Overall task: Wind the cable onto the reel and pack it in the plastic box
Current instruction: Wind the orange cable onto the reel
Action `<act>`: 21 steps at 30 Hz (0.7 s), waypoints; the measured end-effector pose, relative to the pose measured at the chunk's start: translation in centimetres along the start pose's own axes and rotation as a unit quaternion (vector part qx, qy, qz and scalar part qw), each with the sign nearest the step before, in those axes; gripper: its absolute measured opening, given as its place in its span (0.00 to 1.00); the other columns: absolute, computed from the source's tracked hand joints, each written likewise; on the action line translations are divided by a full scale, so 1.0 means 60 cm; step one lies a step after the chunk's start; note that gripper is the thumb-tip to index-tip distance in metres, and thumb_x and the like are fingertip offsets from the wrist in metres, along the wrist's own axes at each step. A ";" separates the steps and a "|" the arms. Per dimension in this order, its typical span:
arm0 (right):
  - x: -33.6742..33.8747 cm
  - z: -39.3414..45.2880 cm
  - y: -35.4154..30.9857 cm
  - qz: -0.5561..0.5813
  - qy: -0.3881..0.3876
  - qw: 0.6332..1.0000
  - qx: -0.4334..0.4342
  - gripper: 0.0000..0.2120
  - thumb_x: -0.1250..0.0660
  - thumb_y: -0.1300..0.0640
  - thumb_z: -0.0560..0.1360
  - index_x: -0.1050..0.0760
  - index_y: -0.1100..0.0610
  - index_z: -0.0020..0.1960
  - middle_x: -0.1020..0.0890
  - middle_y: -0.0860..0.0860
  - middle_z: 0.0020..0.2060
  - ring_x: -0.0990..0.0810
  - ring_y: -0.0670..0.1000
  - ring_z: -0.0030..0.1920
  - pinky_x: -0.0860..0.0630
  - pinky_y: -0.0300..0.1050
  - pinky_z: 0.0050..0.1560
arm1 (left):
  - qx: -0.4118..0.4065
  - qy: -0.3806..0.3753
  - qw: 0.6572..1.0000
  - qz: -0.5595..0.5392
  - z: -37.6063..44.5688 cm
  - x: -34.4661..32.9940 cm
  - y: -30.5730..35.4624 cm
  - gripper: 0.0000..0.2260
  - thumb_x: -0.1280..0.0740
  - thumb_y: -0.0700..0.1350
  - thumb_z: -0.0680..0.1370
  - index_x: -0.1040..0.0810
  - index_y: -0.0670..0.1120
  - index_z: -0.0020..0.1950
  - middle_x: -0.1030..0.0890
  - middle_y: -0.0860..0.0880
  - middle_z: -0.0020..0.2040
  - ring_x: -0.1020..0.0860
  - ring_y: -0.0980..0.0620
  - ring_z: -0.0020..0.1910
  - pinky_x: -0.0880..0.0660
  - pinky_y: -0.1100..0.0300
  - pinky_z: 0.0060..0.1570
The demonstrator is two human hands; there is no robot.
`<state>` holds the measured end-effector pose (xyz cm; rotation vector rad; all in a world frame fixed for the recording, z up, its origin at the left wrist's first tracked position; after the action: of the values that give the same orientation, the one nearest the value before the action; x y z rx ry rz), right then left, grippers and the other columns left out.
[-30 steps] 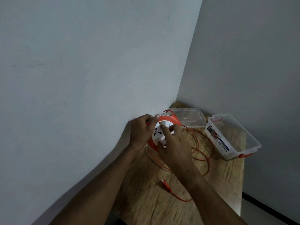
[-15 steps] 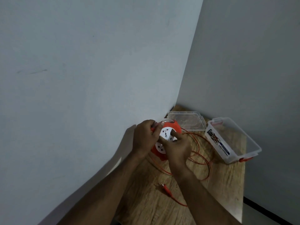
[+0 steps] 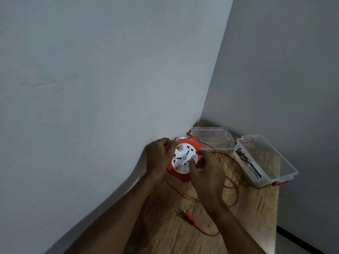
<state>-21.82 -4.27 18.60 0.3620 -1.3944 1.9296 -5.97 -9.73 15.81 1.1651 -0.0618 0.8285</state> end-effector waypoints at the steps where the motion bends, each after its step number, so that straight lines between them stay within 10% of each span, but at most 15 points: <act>1: -0.003 -0.002 0.002 -0.049 -0.006 0.997 0.063 0.17 0.26 0.52 0.74 0.21 0.52 0.62 0.17 0.46 0.51 0.18 0.44 0.43 0.25 0.36 0.38 | 0.011 -0.005 1.000 -0.007 0.000 -0.002 0.000 0.22 0.36 0.64 0.79 0.18 0.48 0.38 0.16 0.53 0.33 0.19 0.57 0.32 0.18 0.58 0.35; 13: -0.025 0.034 0.027 -0.225 -0.114 0.939 0.235 0.35 0.18 0.43 0.62 0.23 0.53 0.65 0.25 0.57 0.63 0.16 0.57 0.48 0.20 0.44 0.35 | -0.001 -0.086 0.996 -0.037 0.003 -0.010 0.018 0.16 0.33 0.60 0.79 0.17 0.48 0.42 0.16 0.53 0.37 0.18 0.56 0.36 0.18 0.59 0.41; 21: -0.042 0.027 0.022 -0.009 -0.090 0.995 0.036 0.30 0.19 0.46 0.65 0.20 0.51 0.65 0.17 0.49 0.60 0.17 0.49 0.55 0.17 0.46 0.54 | -0.034 -0.057 0.998 -0.016 0.008 -0.007 0.018 0.17 0.34 0.62 0.78 0.21 0.51 0.39 0.19 0.56 0.34 0.20 0.57 0.34 0.27 0.68 0.35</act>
<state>-21.23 -6.91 16.77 0.5927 -1.4326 1.9763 -6.77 -10.18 16.68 1.1465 -0.1633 0.7254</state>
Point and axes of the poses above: each hand's wrist, its own z-axis towards the middle knuckle, its own x-axis out of the back of the hand, y = z × x, the point moved 1 cm from there along z, towards the middle knuckle
